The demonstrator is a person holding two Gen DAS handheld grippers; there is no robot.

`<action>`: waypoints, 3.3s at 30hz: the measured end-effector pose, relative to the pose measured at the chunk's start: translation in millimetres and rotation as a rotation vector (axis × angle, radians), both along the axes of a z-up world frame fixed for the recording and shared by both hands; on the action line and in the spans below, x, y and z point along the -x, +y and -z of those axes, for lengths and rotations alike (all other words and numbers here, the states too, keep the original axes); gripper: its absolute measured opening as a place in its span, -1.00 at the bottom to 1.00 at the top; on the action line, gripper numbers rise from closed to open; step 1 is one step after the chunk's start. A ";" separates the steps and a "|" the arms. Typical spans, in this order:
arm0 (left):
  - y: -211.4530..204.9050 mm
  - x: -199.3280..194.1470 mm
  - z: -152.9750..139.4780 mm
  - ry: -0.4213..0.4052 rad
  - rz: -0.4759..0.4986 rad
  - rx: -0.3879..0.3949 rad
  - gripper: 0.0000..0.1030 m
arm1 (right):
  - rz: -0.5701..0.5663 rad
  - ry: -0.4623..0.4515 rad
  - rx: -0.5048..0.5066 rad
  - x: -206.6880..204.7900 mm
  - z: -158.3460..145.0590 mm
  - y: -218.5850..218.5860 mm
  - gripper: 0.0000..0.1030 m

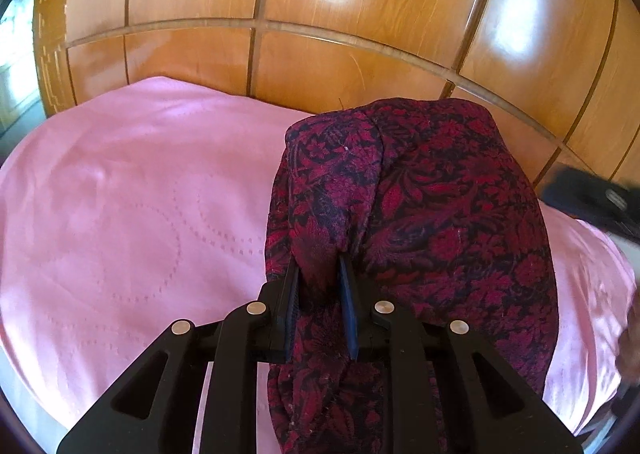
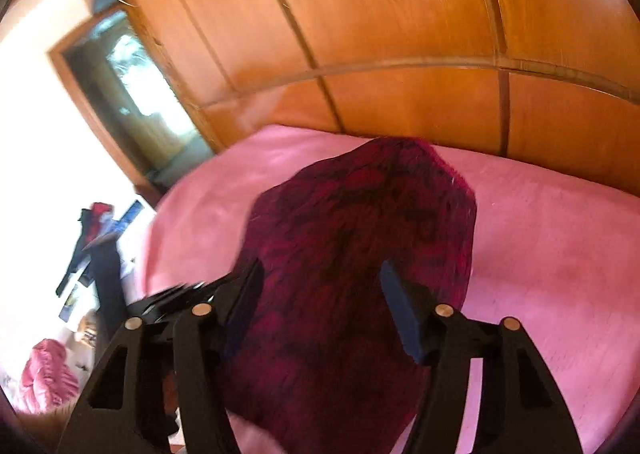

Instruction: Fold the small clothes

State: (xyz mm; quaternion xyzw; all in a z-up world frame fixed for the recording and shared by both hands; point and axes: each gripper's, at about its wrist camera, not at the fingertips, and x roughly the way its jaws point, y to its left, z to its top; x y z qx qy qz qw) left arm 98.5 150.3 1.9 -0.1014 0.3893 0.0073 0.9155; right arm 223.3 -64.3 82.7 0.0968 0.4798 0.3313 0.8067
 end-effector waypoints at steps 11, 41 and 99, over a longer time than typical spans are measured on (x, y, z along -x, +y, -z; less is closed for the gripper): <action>-13.4 0.9 7.2 -0.038 0.003 -0.054 -0.65 | -0.027 0.063 0.210 -51.7 50.9 41.4 0.10; -4.0 8.5 8.5 -0.023 -0.074 -0.055 -0.65 | 0.146 0.090 -0.060 -23.8 40.5 -40.3 0.48; -344.3 -44.2 19.6 -0.001 0.632 -0.077 -0.89 | 0.776 0.123 -0.129 199.0 66.7 -373.6 0.72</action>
